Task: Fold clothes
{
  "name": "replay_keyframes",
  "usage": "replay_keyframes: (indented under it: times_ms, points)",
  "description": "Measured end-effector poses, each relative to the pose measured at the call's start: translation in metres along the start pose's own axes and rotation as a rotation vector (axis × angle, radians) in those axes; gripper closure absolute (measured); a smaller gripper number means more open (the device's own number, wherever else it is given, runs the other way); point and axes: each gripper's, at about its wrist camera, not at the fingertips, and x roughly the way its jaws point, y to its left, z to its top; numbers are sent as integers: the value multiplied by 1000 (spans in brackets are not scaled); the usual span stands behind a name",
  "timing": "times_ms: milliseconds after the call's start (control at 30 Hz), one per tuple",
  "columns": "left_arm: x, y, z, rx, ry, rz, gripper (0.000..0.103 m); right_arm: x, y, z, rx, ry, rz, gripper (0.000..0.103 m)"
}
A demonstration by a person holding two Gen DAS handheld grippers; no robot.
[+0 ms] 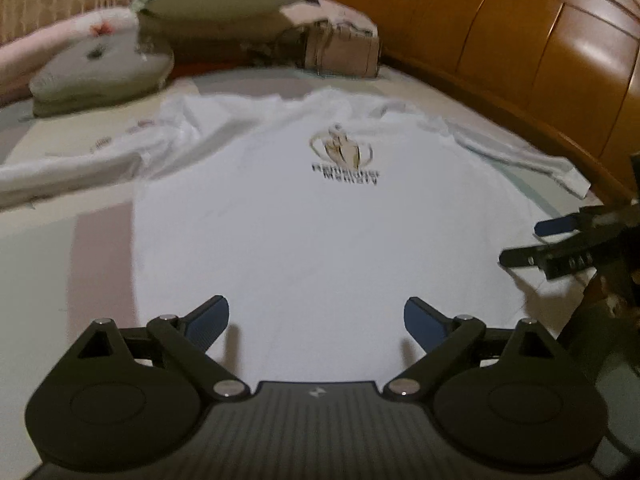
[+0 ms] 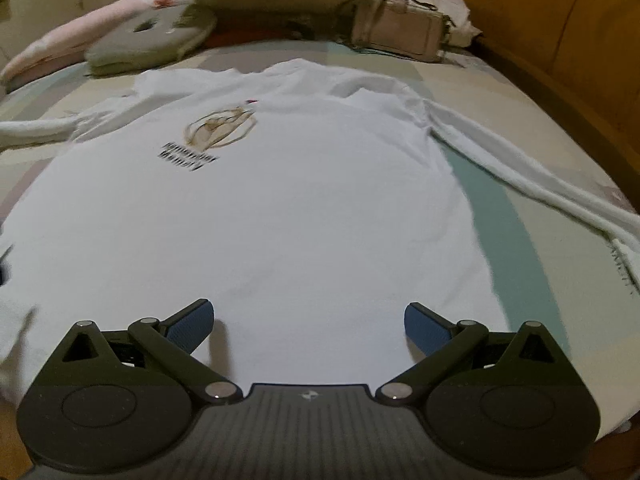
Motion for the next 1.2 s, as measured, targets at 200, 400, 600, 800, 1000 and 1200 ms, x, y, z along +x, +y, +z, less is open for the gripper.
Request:
replay_keyframes:
  times_ms: [200,400,600,800,1000,1200]
  points:
    - [-5,-7,-27,56,14,49,5,-2,2,-15,3,-34,-14,0]
    - [-22,-11,-45,91,44,101,3,-19,-10,-31,0,1,-18,0]
    - [-27,-16,-43,79,43,162,3,-36,-22,-46,-4,38,-23,0]
    - [-30,-26,-34,91,1,158,3,-25,-27,-35,26,19,-31,0]
    - [-34,-27,-37,61,0,171,3,-6,-30,-17,63,-13,-39,0]
    - [-27,-15,-43,27,36,175,3,3,-33,-8,88,-19,-64,0]
